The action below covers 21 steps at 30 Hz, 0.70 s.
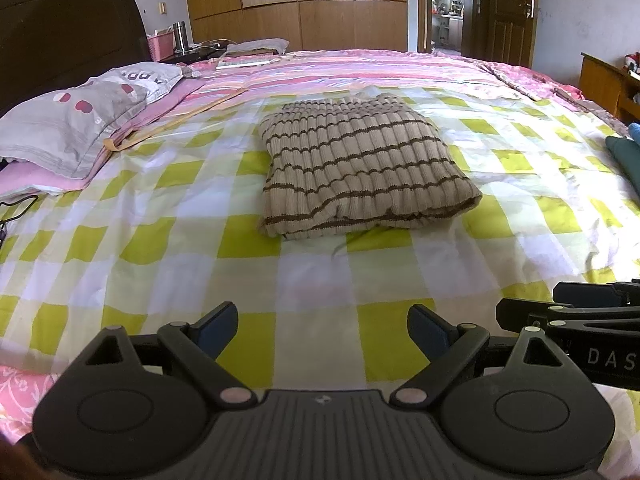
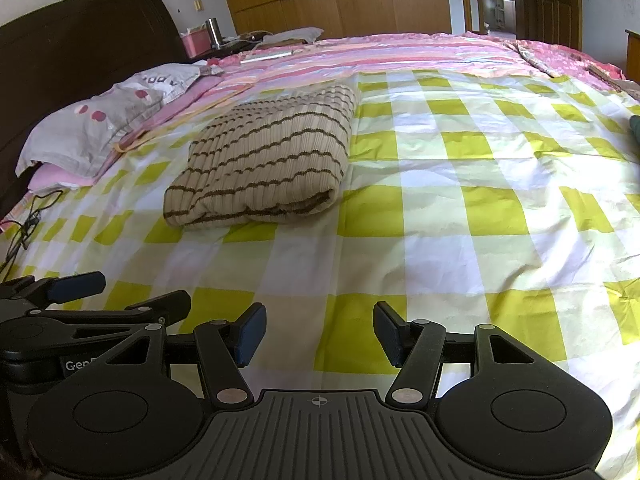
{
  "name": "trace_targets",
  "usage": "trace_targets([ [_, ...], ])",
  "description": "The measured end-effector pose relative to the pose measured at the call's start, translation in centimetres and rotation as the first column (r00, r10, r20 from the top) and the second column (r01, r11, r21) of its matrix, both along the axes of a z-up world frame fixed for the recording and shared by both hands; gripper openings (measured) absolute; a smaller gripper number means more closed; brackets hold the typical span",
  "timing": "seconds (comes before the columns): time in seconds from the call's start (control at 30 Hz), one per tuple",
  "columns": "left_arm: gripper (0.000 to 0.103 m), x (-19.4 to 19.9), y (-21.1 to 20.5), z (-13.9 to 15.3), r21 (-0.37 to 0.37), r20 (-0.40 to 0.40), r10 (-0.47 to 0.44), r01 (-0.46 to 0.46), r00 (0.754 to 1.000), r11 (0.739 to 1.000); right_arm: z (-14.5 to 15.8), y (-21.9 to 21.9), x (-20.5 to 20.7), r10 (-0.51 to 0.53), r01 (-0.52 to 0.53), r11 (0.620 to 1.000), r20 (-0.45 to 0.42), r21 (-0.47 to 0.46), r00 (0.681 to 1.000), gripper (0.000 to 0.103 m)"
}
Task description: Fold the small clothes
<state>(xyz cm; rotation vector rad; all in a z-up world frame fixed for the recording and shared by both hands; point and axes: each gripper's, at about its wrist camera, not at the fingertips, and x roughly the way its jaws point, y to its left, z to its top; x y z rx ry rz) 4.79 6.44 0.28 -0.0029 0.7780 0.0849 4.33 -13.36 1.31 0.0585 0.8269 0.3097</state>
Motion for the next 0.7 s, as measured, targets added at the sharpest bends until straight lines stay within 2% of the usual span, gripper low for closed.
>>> trace_targets([
  [0.7,0.095,0.14,0.18,-0.48,-0.006,-0.028,0.005,-0.006,1.000,1.000,-0.58,0.25,0.12,0.003,-0.003,1.000,-0.012,-0.012,1.000,0.059],
])
